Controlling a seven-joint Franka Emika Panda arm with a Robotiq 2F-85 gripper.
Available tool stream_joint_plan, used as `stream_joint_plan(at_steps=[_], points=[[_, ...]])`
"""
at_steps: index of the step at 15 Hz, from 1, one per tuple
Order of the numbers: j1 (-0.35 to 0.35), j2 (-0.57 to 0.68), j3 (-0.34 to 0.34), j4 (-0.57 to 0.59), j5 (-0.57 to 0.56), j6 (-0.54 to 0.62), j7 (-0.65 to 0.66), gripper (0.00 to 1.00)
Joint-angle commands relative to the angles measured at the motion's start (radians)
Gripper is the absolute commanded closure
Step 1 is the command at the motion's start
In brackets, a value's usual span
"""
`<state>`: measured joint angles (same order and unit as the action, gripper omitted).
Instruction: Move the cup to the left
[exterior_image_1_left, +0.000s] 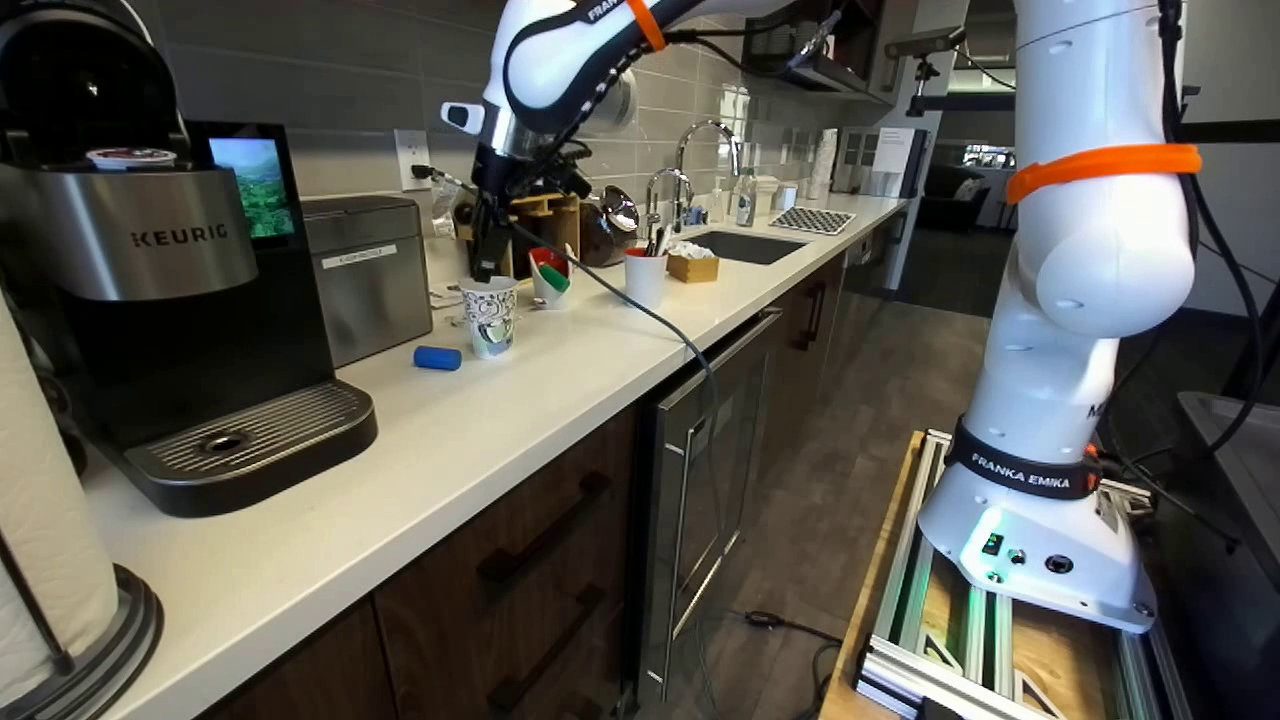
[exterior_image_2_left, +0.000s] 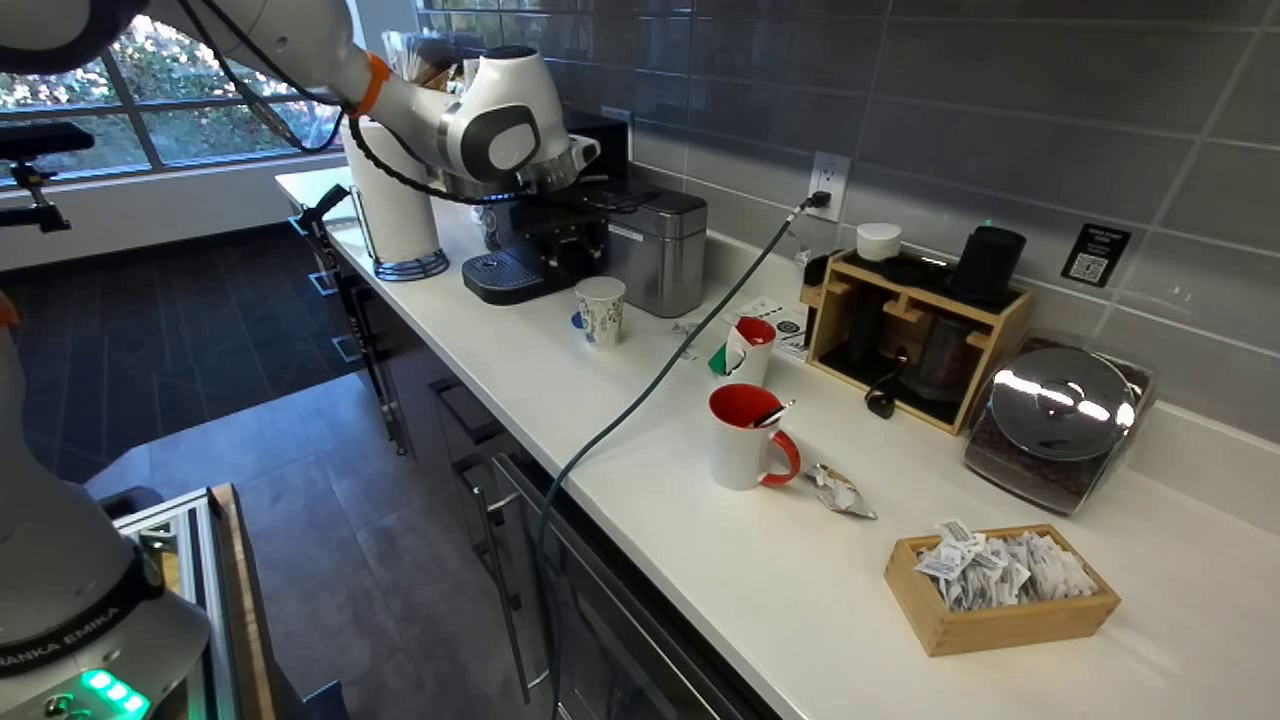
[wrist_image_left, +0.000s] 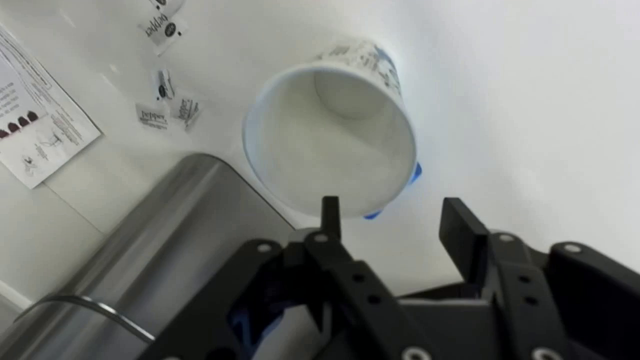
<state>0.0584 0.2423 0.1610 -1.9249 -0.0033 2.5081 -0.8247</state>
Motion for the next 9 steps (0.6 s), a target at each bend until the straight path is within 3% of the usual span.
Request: stream_joint_plan(at_steps=[1, 3, 6, 9], points=[[-0.069, -0.114, 0.069, 0.000, 0.242, -0.167, -0.191, 0.11], [-0.089, -0.189, 0.058, 0.003, 0.383, -0.310, -0.361, 0.01], [-0.086, -0.315, -0.023, 0.001, 0.533, -0.513, -0.583, 0.00], [-0.068, -0.434, -0.123, 0.002, 0.678, -0.579, -0.729, 0.00]])
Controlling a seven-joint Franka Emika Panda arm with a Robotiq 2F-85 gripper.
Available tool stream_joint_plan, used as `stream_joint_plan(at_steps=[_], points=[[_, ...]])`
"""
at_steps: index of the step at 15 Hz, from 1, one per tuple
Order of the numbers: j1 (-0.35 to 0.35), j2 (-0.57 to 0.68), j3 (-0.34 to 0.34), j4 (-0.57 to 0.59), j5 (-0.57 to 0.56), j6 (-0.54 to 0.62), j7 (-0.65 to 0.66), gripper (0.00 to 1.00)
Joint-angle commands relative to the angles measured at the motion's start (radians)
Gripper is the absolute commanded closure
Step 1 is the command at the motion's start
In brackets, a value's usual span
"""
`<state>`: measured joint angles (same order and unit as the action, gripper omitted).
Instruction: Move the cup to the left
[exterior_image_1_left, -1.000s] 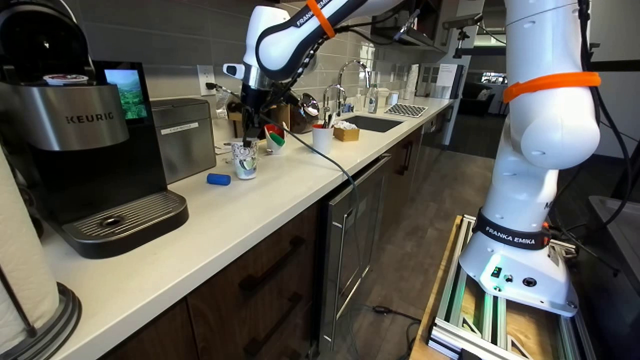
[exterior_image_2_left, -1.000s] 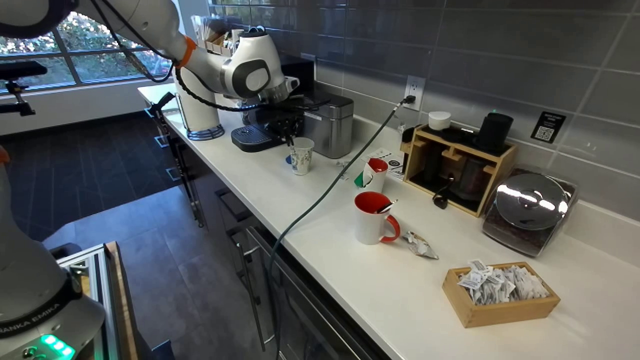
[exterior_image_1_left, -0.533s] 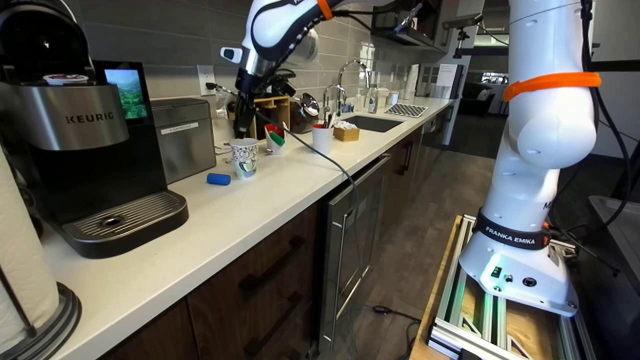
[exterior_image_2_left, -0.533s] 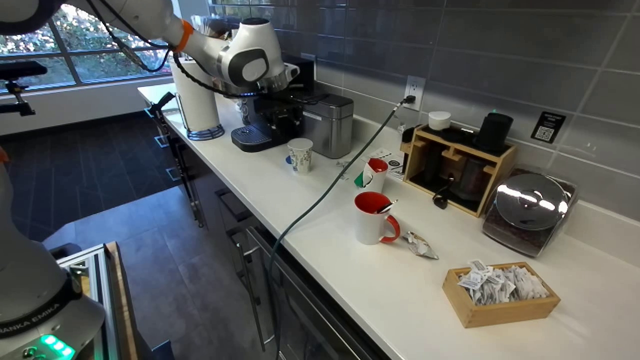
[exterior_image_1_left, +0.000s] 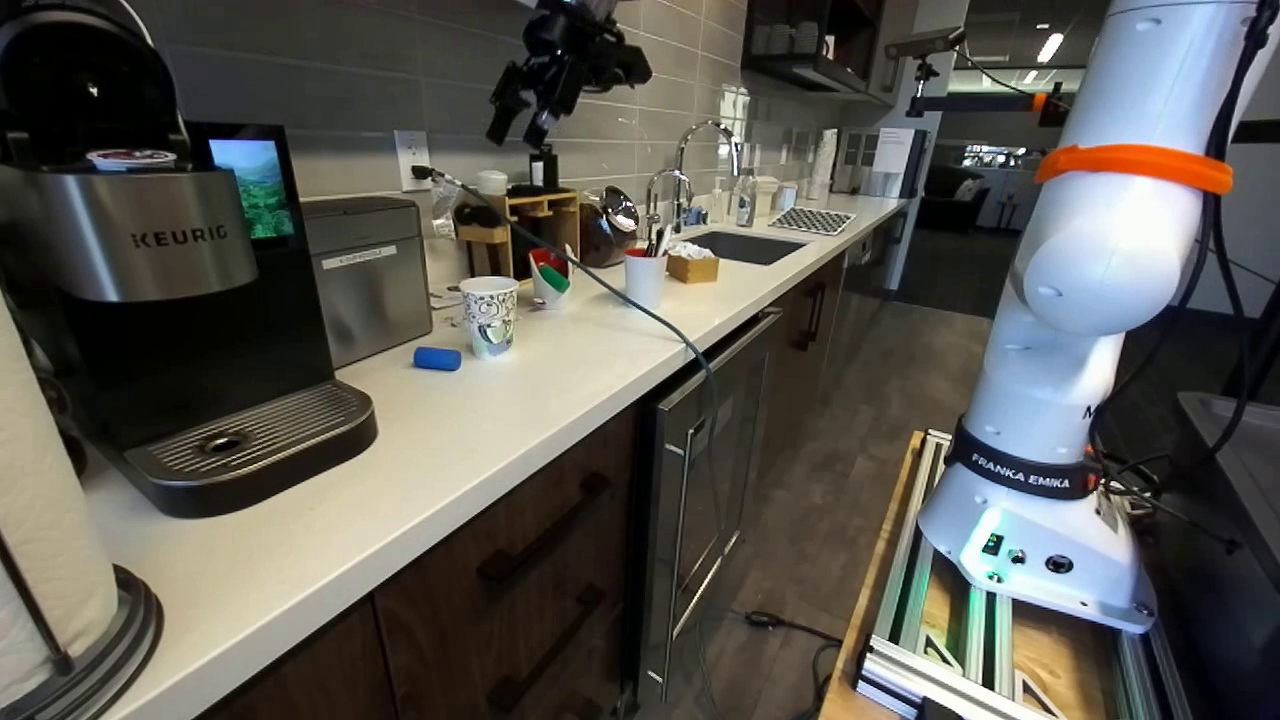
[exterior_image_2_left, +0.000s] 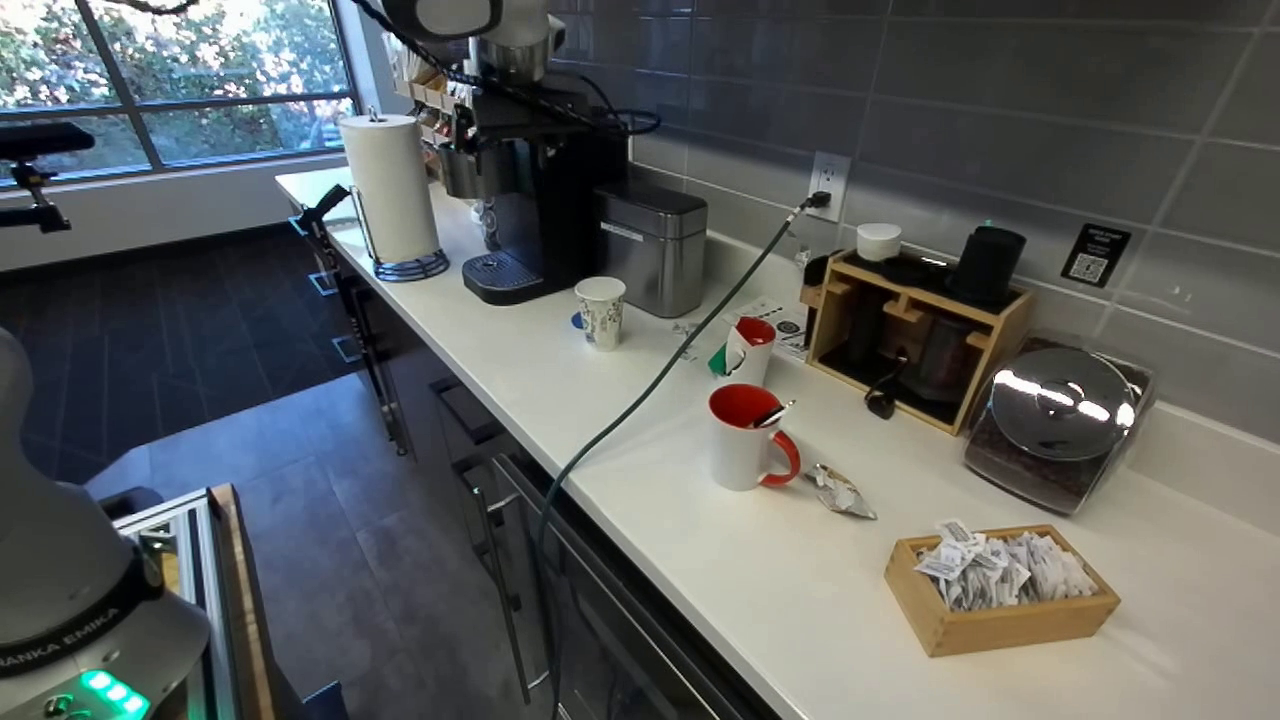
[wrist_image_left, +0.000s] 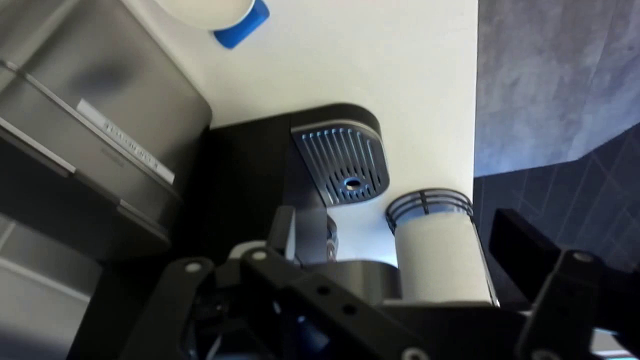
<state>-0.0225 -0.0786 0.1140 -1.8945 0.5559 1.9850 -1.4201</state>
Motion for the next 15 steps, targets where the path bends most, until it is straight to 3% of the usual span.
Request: stream_joint_plan(at_steps=[1, 7, 9, 11, 15], points=[[0.019, -0.145, -0.105, -0.019, 0.152, -0.073, -0.173, 0.00], [0.050, -0.283, -0.229, 0.052, 0.281, -0.211, -0.379, 0.00], [0.050, -0.319, -0.230, 0.045, 0.343, -0.108, -0.399, 0.00], [0.035, -0.332, -0.206, 0.045, 0.366, 0.024, -0.336, 0.00], [0.042, -0.311, -0.158, 0.052, 0.367, 0.349, -0.300, 0.00]])
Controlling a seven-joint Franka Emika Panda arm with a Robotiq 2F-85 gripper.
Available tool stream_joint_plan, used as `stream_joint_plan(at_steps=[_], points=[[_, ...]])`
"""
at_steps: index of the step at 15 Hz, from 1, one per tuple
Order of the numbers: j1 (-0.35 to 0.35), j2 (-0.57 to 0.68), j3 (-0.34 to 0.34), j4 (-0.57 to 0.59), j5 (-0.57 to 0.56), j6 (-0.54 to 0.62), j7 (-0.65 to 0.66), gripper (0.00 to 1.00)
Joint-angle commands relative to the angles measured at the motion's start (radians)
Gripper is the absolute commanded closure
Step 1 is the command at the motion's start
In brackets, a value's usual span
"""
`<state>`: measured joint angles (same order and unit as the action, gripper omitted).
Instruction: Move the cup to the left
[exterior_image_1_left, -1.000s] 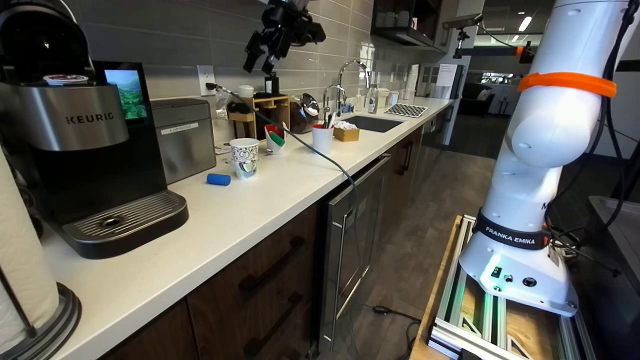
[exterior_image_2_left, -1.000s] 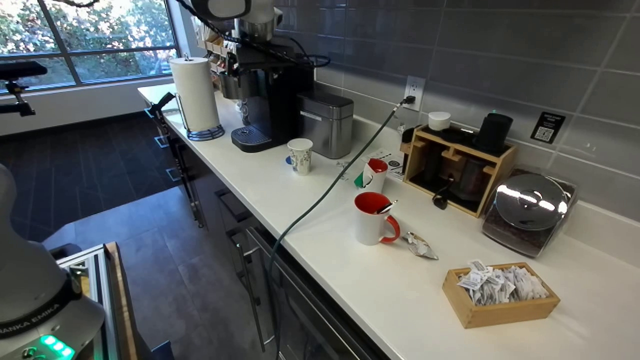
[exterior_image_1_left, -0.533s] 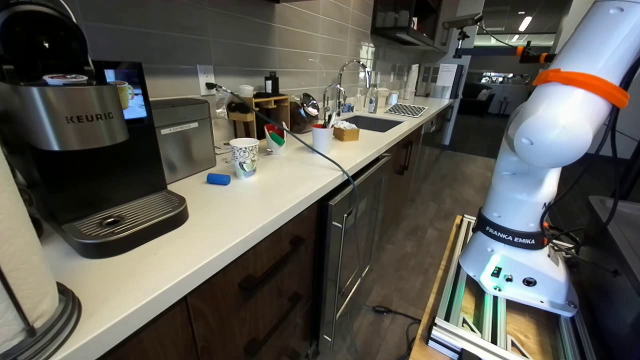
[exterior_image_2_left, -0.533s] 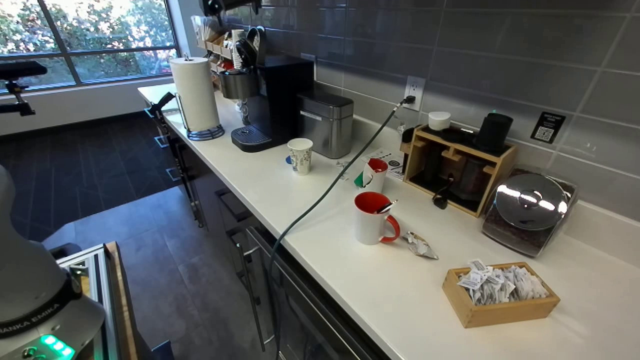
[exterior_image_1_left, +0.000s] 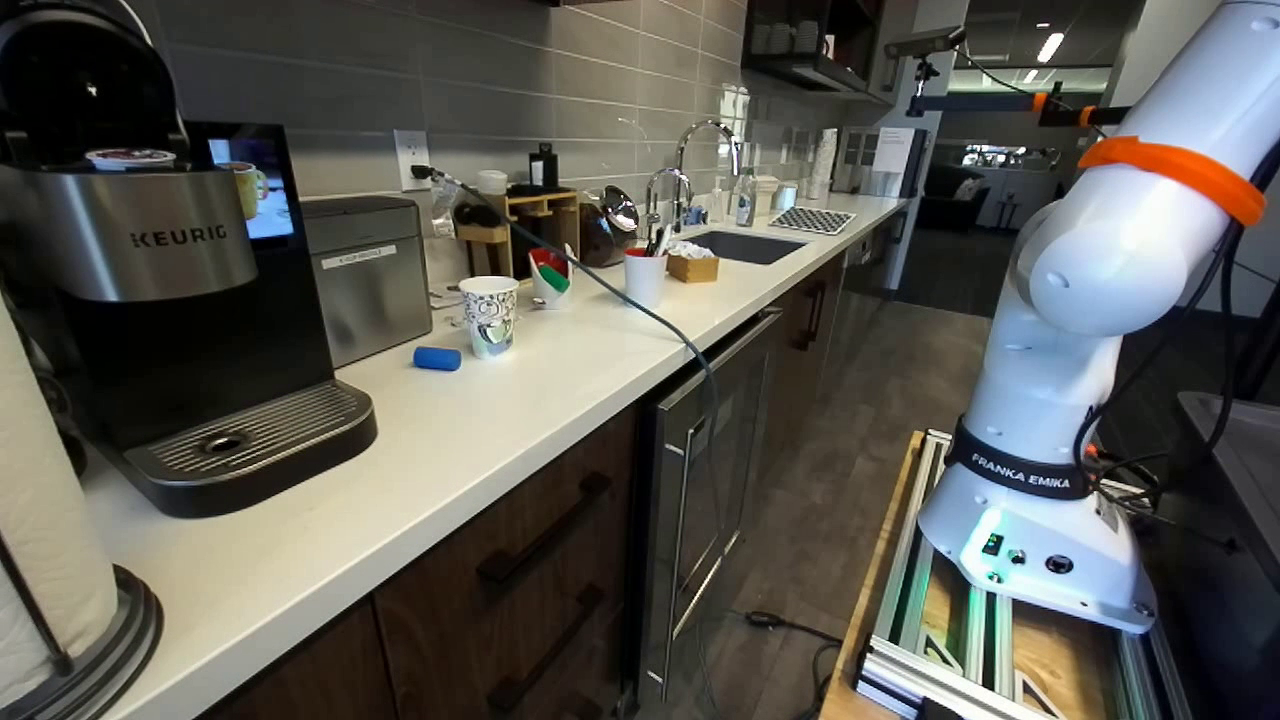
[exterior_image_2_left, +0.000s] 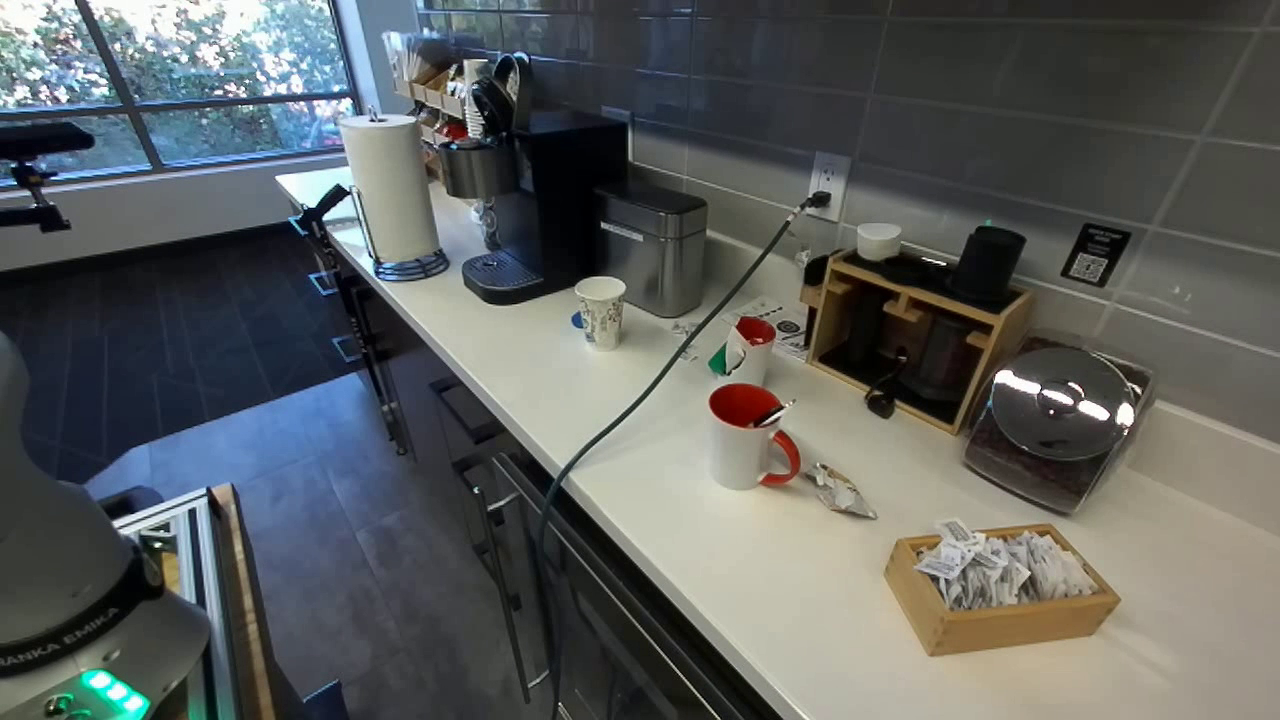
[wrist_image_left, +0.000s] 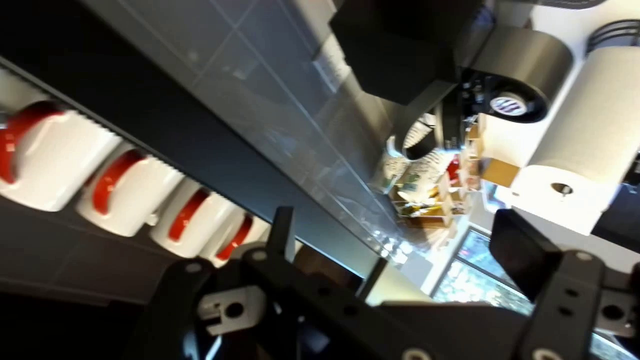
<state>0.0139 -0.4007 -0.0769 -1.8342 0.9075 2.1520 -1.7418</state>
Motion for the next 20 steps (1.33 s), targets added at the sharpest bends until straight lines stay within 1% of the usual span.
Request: stream_joint_plan(at_steps=[1, 6, 7, 8, 9, 10, 11, 13, 15, 16, 17, 18, 20], points=[[0.009, 0.021, 0.045, -0.002, 0.004, 0.267, 0.032, 0.00], [0.017, 0.047, 0.080, 0.019, -0.076, 0.649, 0.140, 0.00], [-0.032, 0.052, 0.118, 0.025, -0.071, 0.707, 0.152, 0.00], [-0.040, 0.060, 0.127, 0.032, -0.089, 0.767, 0.167, 0.00], [-0.044, 0.077, 0.133, 0.046, -0.108, 0.792, 0.150, 0.00], [-0.078, 0.091, 0.156, 0.049, -0.168, 0.795, 0.174, 0.00], [-0.031, 0.051, 0.121, 0.021, -0.103, 0.765, 0.134, 0.00], [-0.058, 0.069, 0.140, 0.031, -0.142, 0.773, 0.153, 0.00], [-0.066, 0.081, 0.145, 0.037, -0.147, 0.774, 0.153, 0.00], [-0.042, 0.102, 0.140, 0.068, -0.140, 0.828, 0.089, 0.00], [-0.013, 0.119, 0.123, 0.111, -0.123, 0.841, 0.022, 0.00], [0.009, 0.131, 0.113, 0.144, -0.119, 0.847, -0.030, 0.00], [0.050, 0.150, 0.093, 0.206, -0.125, 0.818, -0.136, 0.00]])
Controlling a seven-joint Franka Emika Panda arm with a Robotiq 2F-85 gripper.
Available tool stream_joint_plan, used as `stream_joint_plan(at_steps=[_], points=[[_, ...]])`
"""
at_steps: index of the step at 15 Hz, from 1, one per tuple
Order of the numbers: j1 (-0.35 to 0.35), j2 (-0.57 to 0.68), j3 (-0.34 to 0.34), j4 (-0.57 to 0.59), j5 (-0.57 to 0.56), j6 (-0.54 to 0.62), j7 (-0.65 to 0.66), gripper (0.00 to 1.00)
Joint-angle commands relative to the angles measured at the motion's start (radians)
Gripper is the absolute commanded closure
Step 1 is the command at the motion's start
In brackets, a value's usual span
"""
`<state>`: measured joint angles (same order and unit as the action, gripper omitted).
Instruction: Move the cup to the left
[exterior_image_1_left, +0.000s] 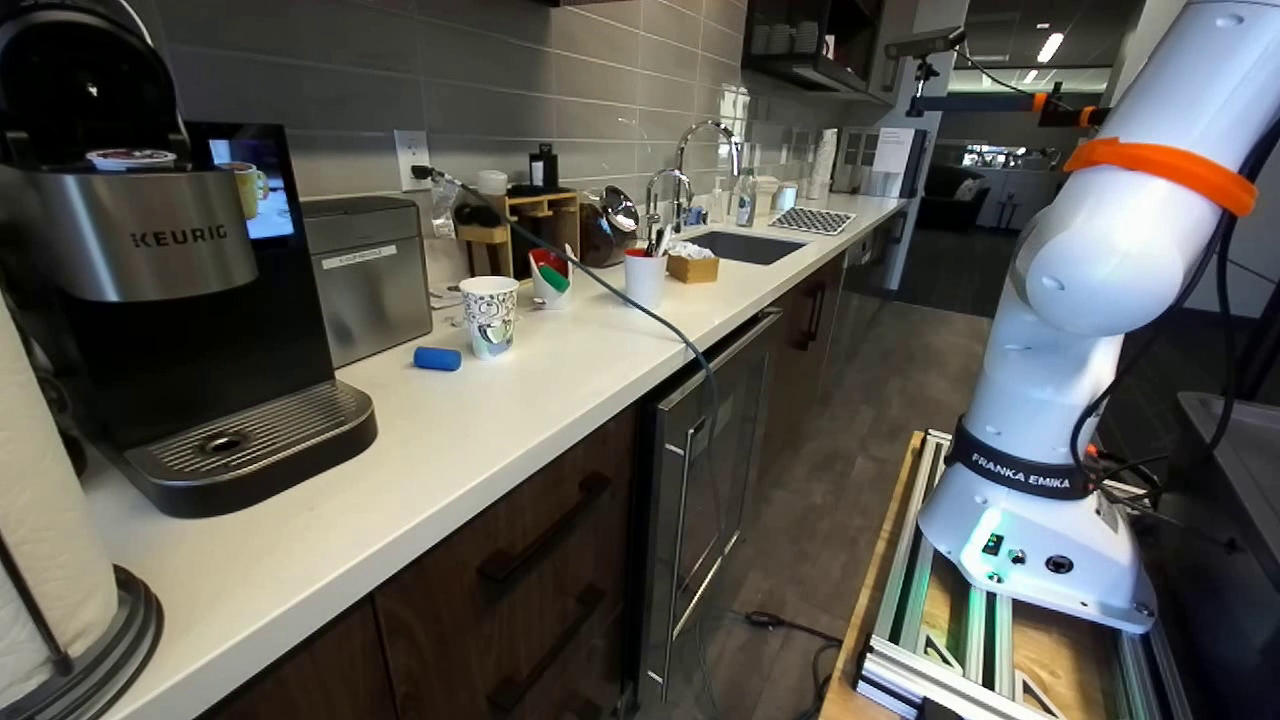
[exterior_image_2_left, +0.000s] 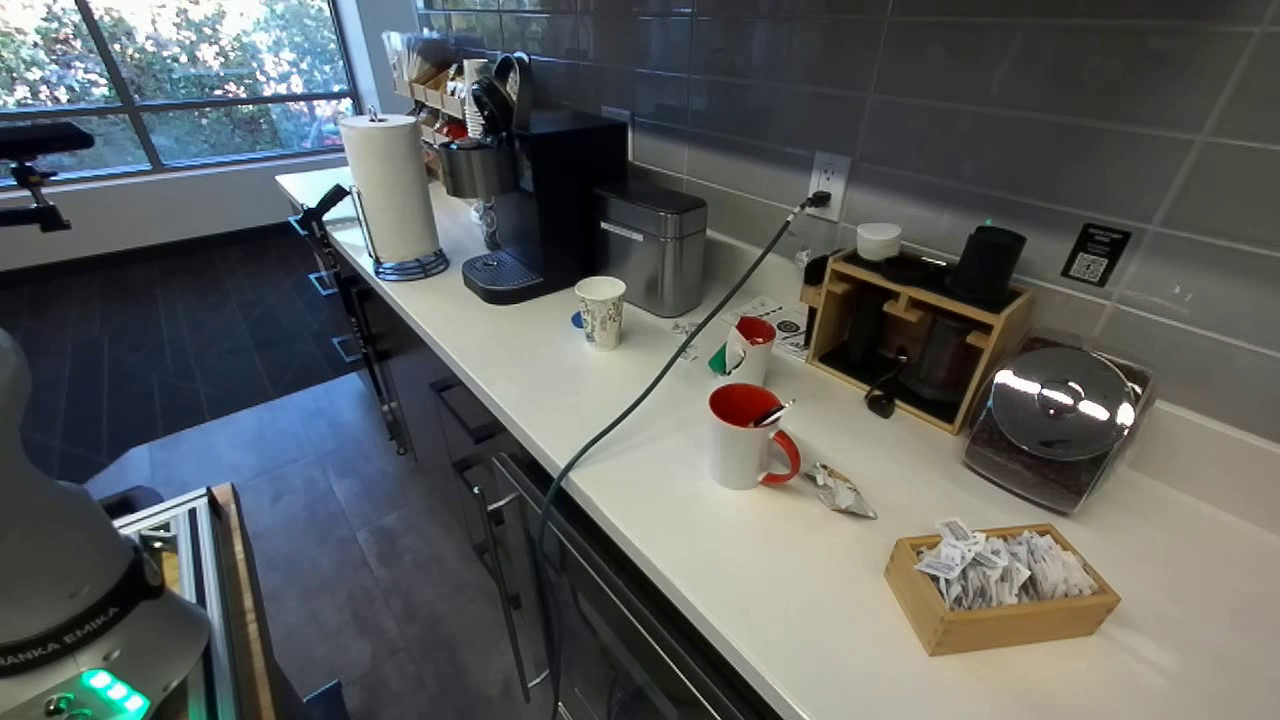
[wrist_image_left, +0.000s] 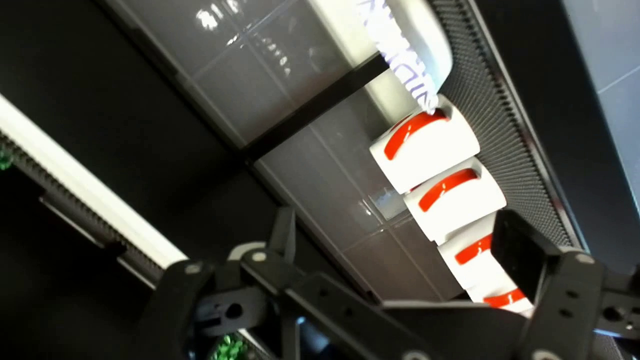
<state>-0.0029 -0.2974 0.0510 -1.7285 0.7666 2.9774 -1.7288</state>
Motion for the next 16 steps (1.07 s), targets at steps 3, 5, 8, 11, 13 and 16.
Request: stream_joint_plan(at_steps=[3, 5, 8, 11, 13, 16], points=[[0.091, 0.079, -0.057, 0.167, -0.017, -0.097, -0.275, 0.00], [0.084, 0.103, -0.073, 0.202, -0.037, -0.186, -0.342, 0.00], [0.077, 0.155, -0.102, 0.260, -0.053, -0.292, -0.467, 0.00], [0.082, 0.202, -0.113, 0.292, -0.037, -0.281, -0.594, 0.00], [0.083, 0.232, -0.108, 0.308, -0.023, -0.236, -0.638, 0.00], [0.079, 0.267, -0.108, 0.325, -0.018, -0.206, -0.691, 0.00]])
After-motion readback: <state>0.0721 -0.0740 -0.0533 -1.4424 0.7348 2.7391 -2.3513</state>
